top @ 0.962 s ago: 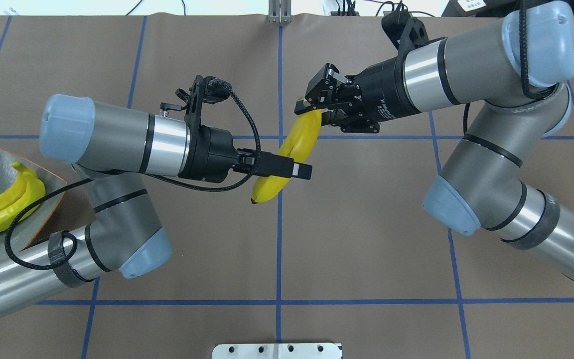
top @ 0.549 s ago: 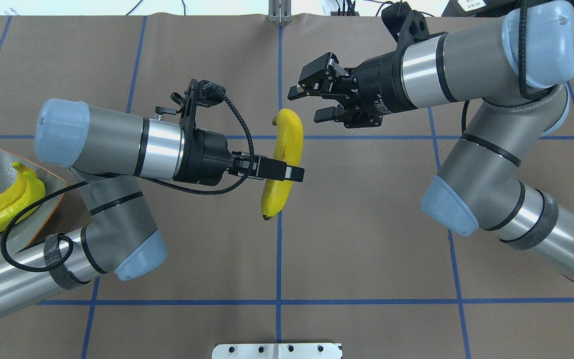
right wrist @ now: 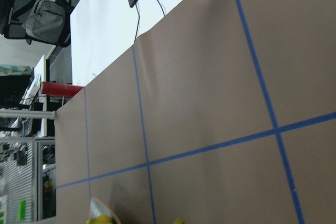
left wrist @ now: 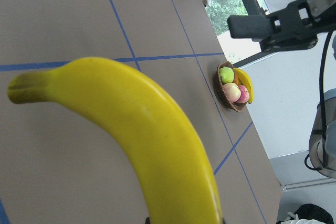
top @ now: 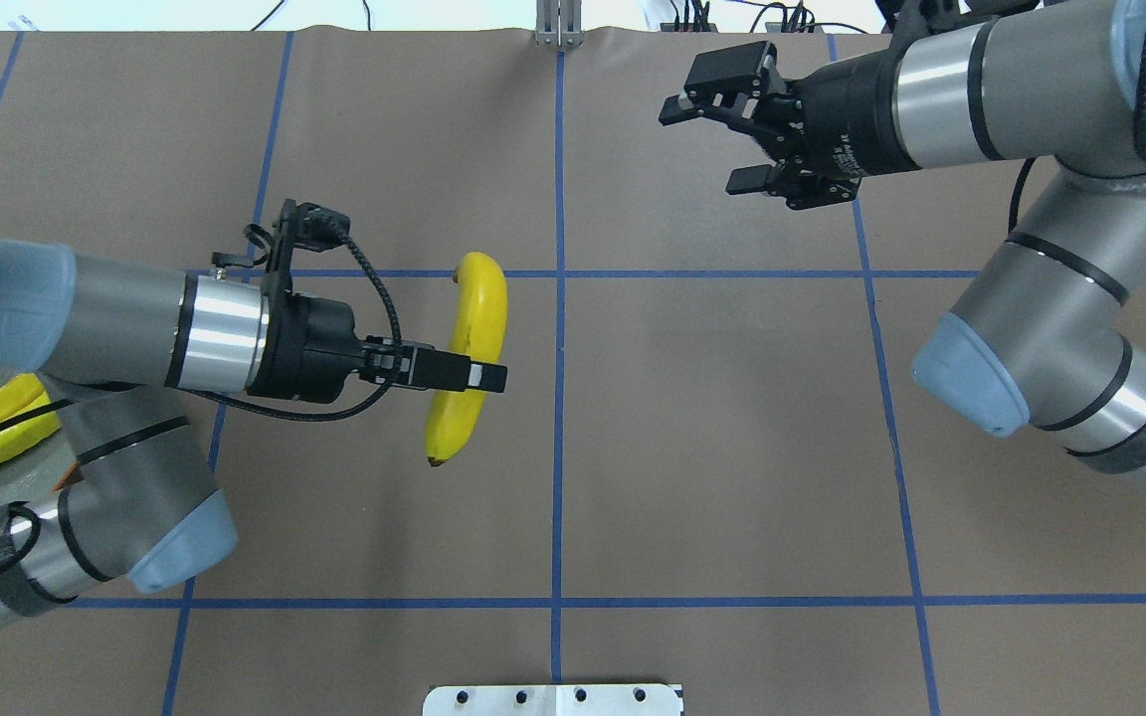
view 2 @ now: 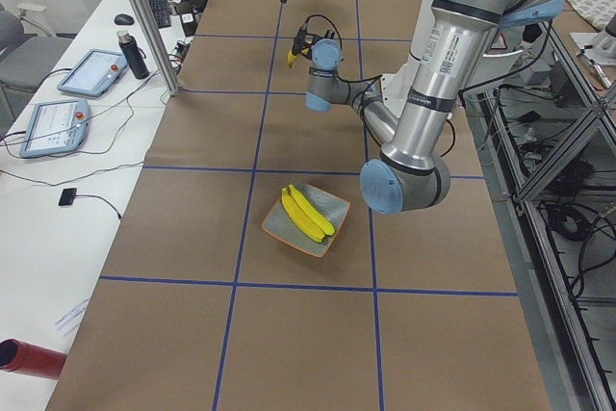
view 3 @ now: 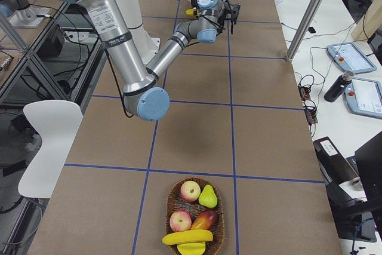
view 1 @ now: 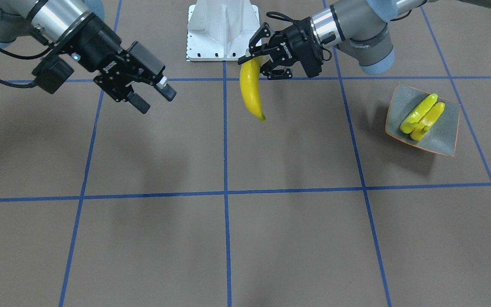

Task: Transfer all bananas from basket to plate

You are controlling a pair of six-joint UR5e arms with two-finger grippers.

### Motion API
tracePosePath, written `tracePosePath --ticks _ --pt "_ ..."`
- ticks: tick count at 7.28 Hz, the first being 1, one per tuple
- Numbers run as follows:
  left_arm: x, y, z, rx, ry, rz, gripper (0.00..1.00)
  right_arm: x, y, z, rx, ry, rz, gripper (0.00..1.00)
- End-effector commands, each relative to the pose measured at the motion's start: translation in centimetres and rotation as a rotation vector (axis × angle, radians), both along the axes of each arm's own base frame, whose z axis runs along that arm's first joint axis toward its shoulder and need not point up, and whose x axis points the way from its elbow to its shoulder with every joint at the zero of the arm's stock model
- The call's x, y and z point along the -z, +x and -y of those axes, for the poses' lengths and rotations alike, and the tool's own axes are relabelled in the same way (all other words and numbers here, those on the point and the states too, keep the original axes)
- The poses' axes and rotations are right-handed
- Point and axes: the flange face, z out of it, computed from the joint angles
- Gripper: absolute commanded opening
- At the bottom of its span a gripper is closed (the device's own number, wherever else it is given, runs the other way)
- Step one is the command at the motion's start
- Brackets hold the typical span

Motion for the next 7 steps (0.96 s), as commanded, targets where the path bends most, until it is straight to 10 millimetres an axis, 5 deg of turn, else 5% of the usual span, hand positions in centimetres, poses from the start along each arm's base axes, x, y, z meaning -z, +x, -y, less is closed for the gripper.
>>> tracePosePath --ticks 1,2,4,7 --pt "-7.8 -7.2 -0.3 0.09 0.027 0.128 0.0 -5.7 3.1 2.7 -0.049 -0.063 -0.203 1.0" --pt "-12.7 -10.4 -2.3 0.109 0.122 0.233 0.0 -8.7 5.0 3.4 -0.058 -0.057 -0.286 1.0" --pt "-18.7 -17.5 -1.8 0.166 0.257 0.395 0.0 -16.4 8.9 3.3 -0.033 -0.012 -0.447 1.0" --pt "-25.2 -27.7 3.1 0.175 0.468 0.71 0.0 -26.0 15.9 1.2 0.043 0.085 -0.645 1.0"
